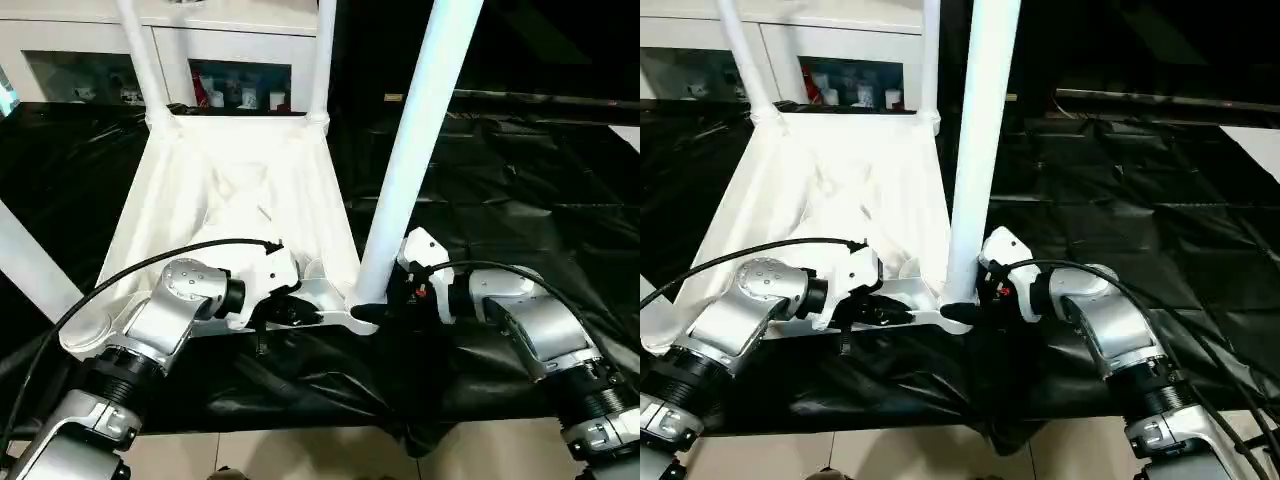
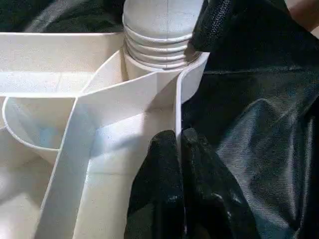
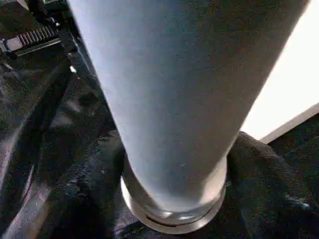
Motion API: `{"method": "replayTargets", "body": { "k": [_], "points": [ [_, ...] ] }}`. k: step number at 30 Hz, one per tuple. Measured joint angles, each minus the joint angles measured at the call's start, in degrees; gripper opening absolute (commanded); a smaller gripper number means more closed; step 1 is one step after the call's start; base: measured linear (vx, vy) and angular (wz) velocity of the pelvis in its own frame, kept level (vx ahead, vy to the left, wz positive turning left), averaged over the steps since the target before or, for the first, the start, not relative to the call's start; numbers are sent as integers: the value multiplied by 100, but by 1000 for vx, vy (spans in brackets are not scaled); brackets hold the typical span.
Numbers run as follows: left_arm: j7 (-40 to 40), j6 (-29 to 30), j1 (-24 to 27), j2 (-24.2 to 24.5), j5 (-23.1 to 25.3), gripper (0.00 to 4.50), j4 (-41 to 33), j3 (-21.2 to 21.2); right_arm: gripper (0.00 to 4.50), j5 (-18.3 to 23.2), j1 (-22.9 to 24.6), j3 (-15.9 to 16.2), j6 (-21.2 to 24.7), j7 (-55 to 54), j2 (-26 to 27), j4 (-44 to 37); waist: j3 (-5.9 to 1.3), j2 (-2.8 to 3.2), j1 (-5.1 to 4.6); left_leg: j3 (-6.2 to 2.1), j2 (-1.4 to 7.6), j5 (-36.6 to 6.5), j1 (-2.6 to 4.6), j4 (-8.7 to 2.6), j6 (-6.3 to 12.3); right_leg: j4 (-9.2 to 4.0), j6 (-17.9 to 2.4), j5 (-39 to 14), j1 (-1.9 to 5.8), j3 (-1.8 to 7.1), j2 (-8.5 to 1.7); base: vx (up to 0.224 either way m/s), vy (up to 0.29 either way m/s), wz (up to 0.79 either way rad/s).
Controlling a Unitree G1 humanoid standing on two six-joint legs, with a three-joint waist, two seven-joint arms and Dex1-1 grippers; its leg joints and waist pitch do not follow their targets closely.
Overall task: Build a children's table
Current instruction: Rotate leg to tighten
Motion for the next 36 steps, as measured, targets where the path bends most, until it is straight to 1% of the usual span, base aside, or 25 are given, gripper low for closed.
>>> {"method": "replayTargets", "body": {
  "k": [2, 6, 9, 10, 14, 17, 20, 21, 22, 24, 26, 28, 30, 31, 33, 34, 36],
  "points": [
    [48, 16, 0, -1, 3, 0, 8, 9, 277, -4, 0, -39, 0, -63, 66, 46, 0, 0, -4, 0, 0, 0, 0, 1, 0, 0, -20, 12, 0, 0, 1, 0, 0, 0],
    [385, 20, -76, -108, 100, 0, 216, 58, 272, -32, -11, -177, -86, -606, 399, 340, -1, -1, -46, 5, 0, 0, -1, 2, -1, 0, -21, 13, 8, 8, 2, 0, 0, 0],
    [1244, 154, -397, -556, 340, 0, 687, 140, 268, -109, -288, -586, -133, -1845, 930, 992, -2, -6, -134, 5, 0, 6, -1, 21, -11, 9, -4, 5, 6, 12, 2, 0, 0, 0],
    [1603, 248, -505, -746, 434, 0, 835, 162, 268, -111, -398, -781, -119, -2373, 1174, 1224, -4, -7, -162, 5, -1, 9, 1, 27, -15, 12, -3, 5, 2, 15, 1, 0, 0, 0],
    [2531, 569, -745, -1256, 571, 0, 1153, 226, 267, -146, -711, -1206, -127, -3870, 1816, 1749, -9, 2, -179, 5, -3, 8, 1, 24, -16, 12, -3, 5, 4, 17, 1, 0, 0, 0],
    [2938, 719, -825, -1519, 648, 0, 1249, 269, 267, -224, -902, -1288, -246, -4463, 2100, 2054, -15, 10, -155, 5, -4, 7, -1, 15, -17, 8, -2, 4, 4, 16, 1, 0, 0, 0],
    [3114, 766, -861, -1674, 757, 0, 1306, 288, 267, -427, -991, -1286, -587, -4721, 2226, 2321, -16, 11, -141, 5, -4, 5, -2, 7, -20, 1, -13, 11, 7, 14, 1, 0, 0, 0],
    [3126, 766, -863, -1676, 757, 0, 1311, 291, 323, -459, -992, -1286, -656, -4725, 2234, 2358, -16, 11, -139, 5, -4, 4, -1, 6, -20, 0, -11, 10, 8, 14, 1, 0, 0, 0],
    [3125, 765, -864, -1676, 757, 0, 1311, 292, 336, -474, -993, -1285, -685, -4713, 2235, 2367, -16, 11, -137, 5, -4, 5, -1, 5, -20, 0, -9, 9, 8, 14, 1, 0, 0, 0],
    [3123, 765, -864, -1675, 760, 0, 1312, 288, 343, -538, -993, -1240, -700, -4679, 2237, 2387, -16, 9, -138, 5, -4, 5, -1, 5, -20, 0, 2, 2, 8, 13, 1, 0, 0, 0],
    [3096, 755, -862, -1656, 760, 0, 1311, 287, 372, -543, -1003, -1231, -727, -4629, 2222, 2414, -16, 8, -143, 5, -4, 5, -1, 6, -19, 0, 3, 1, 8, 13, 1, 0, 0, 0],
    [2962, 669, -841, -1579, 747, 0, 1291, 276, 383, -568, -1006, -1097, -759, -4362, 2075, 2413, -16, 7, -146, 5, -4, 5, -2, 5, -19, 0, 4, 1, 7, 13, 1, 0, 0, 0],
    [2748, 628, -784, -1491, 726, 0, 1194, 279, 385, -655, -982, -873, -773, -3844, 1802, 2303, -16, 7, -133, 4, -3, 5, -5, 3, -19, 0, 4, 0, 4, 9, 1, 0, 0, 0],
    [2545, 619, -712, -1389, 657, 0, 1066, 281, 420, -657, -884, -721, -753, -3392, 1559, 2078, -15, 7, -117, 4, -3, 5, -7, 0, -19, -1, 3, 1, 4, 7, 1, 0, 0, 0],
    [2264, 556, -661, -1265, 567, 0, 993, 268, 420, -655, -789, -583, -693, -2879, 1269, 1774, -14, 5, -93, 3, -2, 5, -7, -2, -18, 0, 4, 1, 2, 6, 1, 0, 0, 0],
    [2047, 497, -611, -1172, 518, 0, 915, 244, 420, -635, -710, -483, -655, -2511, 1090, 1514, -14, 5, -62, 3, -1, 6, -6, -5, -18, 0, 3, 1, 3, 5, 1, 0, 0, 0],
    [1759, 407, -547, -1030, 469, 0, 833, 225, 420, -568, -581, -385, -607, -2016, 836, 1183, -14, 5, -17, 4, -1, 6, -4, -5, -18, 0, 4, 0, 1, 6, 1, 0, 0, 0]
  ]
}}
